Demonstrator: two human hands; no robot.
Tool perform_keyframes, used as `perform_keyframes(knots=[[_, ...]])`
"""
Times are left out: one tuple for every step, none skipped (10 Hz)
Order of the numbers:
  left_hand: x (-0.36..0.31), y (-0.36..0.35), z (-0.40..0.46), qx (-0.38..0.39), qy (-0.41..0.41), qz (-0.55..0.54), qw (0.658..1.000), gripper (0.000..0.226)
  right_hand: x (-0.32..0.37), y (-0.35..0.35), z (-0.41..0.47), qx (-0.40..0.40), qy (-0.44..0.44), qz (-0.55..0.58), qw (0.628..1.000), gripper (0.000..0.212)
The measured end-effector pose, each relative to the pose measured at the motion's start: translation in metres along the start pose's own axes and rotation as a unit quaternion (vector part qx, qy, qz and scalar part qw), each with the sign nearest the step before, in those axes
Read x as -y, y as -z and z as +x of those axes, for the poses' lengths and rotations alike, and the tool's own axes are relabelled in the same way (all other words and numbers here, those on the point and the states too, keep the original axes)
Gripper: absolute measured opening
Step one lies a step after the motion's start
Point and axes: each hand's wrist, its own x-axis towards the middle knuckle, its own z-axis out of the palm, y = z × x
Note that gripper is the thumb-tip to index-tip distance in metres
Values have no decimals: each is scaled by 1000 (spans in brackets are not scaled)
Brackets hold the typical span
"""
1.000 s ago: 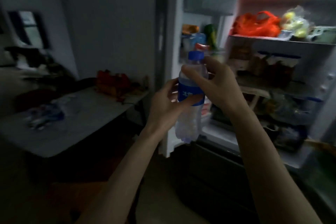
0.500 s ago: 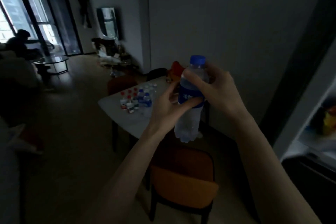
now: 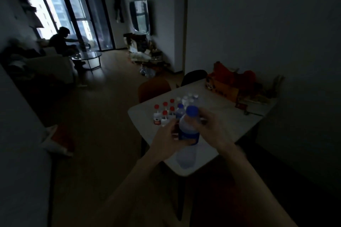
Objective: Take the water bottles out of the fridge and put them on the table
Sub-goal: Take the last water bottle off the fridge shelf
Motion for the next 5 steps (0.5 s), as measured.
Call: perform_keyframes(knots=[[60,30,38,156,-213,-193,945,54,-35,-38,52,49,-38,-43,997,28],[116,41,74,6,91,51,995,75,-72,-77,94,45,-85,-70,993,35],[167,51,113,13,138,116,983,78,-110,-105,135,22,-129,-87,988,30],[210,60,160,42,135,96,985,66,-142,-127,170,3,-175,-130,976,26],[247,66,199,82,136,115,981,61,-165,-150,201,-49,-219,-133,965,25]])
